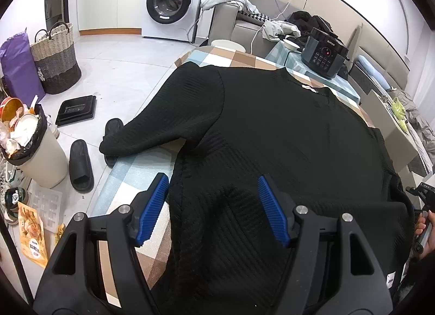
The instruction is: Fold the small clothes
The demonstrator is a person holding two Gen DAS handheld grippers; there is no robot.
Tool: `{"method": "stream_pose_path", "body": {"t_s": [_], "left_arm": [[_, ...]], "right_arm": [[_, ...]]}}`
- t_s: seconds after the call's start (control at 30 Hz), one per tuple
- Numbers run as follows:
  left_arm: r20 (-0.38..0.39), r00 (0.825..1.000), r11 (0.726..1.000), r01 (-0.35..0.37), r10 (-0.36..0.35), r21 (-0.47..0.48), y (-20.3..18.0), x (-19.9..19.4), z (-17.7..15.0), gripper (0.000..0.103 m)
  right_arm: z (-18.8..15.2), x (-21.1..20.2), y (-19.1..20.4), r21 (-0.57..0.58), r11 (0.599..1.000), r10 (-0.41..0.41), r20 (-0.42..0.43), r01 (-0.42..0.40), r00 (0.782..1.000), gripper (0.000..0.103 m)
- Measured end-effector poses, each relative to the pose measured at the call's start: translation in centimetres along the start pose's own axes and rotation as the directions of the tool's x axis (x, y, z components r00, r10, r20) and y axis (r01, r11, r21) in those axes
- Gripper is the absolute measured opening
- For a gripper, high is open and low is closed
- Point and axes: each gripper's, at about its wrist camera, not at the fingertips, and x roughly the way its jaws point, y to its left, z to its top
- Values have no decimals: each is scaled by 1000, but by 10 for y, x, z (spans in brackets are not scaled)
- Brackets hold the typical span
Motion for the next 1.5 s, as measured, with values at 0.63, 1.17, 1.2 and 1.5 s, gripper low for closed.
{"method": "stream_pose_path", "body": {"t_s": [0.63, 1.17, 1.2, 1.5], "left_arm": [[14, 1000, 999, 7, -6, -41, 11, -1, 5, 66], [28, 1000, 997, 12, -10, -79, 34, -5, 1, 66], [28, 1000, 997, 8, -6, -83, 36, -5, 1, 66], [34, 999, 982, 8, -2, -189, 73, -4, 6, 66]], "right_arm": [[11, -30, 54, -185, 983, 31, 192, 5, 981, 8], [-147, 38, 236, -700, 628, 137, -332, -341, 933, 14], [-148, 41, 233, -688, 639, 131, -341, -342, 931, 15], [-139, 52, 202, -663, 700, 28, -347, -266, 938, 23]]}}
